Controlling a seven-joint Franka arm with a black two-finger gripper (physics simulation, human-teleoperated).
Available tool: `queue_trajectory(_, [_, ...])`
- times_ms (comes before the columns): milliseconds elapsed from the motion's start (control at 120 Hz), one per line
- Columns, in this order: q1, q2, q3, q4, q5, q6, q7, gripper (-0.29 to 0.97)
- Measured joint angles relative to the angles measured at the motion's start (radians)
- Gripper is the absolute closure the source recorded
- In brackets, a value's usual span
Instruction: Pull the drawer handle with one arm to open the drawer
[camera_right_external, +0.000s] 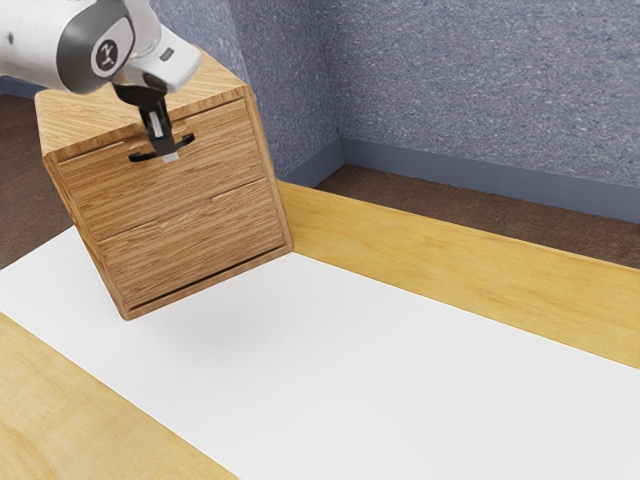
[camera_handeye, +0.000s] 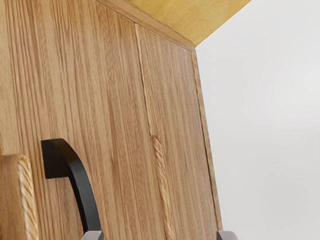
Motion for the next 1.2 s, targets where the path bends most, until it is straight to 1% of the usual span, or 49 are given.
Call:
queue_trajectory(175, [0.004,0.056,0.026,0.050,-0.001,0.020,-0.005,0.47])
queue_trajectory(525, [0.004,0.097,0.042,0.067,-0.007,0.052,-0.012,0.49])
queue_trajectory(800, [0.002,0.100,0.043,0.054,-0.013,0.061,-0.016,0.70])
queue_trajectory(892, [-0.008,0.069,0.043,0.016,-0.017,0.064,-0.017,0.73])
queue_trajectory(1200, [-0.015,-0.109,0.034,-0.201,-0.037,0.073,-0.019,0.79])
